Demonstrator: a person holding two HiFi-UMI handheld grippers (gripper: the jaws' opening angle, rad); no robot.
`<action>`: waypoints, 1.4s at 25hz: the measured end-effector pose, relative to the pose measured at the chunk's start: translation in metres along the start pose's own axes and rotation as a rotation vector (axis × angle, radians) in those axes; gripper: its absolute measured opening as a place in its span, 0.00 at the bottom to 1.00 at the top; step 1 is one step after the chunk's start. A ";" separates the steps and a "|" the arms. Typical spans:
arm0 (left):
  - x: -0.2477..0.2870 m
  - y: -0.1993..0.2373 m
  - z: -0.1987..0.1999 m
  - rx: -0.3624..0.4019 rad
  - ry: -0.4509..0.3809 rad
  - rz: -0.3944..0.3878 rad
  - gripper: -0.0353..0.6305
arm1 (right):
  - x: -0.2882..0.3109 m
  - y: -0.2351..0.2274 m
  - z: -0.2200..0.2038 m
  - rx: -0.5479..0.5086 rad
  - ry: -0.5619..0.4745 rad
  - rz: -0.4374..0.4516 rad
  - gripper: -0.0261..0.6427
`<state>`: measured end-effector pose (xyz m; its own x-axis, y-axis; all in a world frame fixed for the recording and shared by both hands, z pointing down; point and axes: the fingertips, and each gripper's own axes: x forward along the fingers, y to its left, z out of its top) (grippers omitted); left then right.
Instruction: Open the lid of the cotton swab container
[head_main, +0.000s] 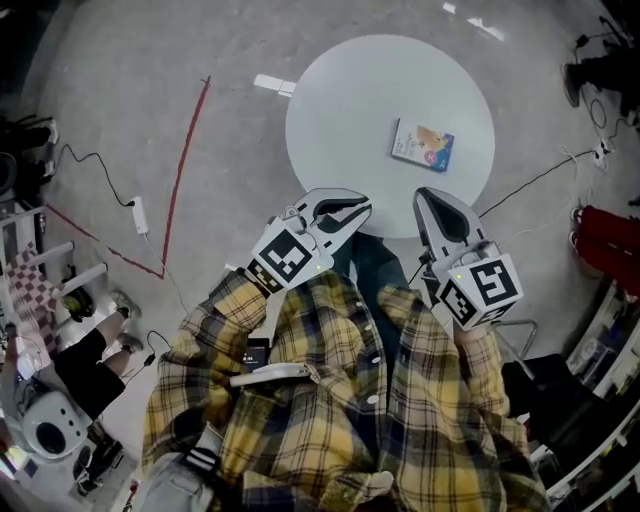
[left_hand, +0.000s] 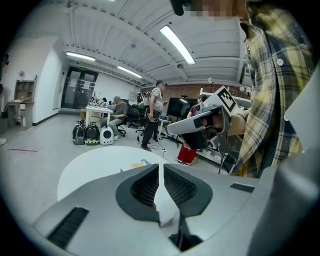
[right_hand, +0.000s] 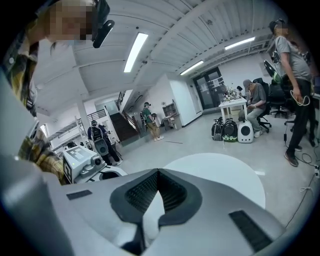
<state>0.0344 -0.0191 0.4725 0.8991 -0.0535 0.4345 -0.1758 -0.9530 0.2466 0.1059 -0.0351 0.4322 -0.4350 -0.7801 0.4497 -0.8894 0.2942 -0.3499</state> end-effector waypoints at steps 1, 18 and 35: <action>0.001 0.000 -0.004 -0.001 0.005 -0.013 0.11 | 0.001 -0.001 -0.001 0.006 0.001 0.002 0.06; 0.017 -0.006 -0.068 0.052 0.119 -0.144 0.21 | 0.014 -0.001 -0.025 0.047 0.037 0.035 0.06; 0.046 -0.008 -0.125 0.286 0.304 -0.214 0.53 | 0.009 0.002 -0.041 0.093 0.044 0.029 0.06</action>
<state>0.0273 0.0238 0.5989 0.7373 0.2026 0.6445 0.1572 -0.9792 0.1279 0.0939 -0.0187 0.4696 -0.4678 -0.7466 0.4731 -0.8603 0.2618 -0.4374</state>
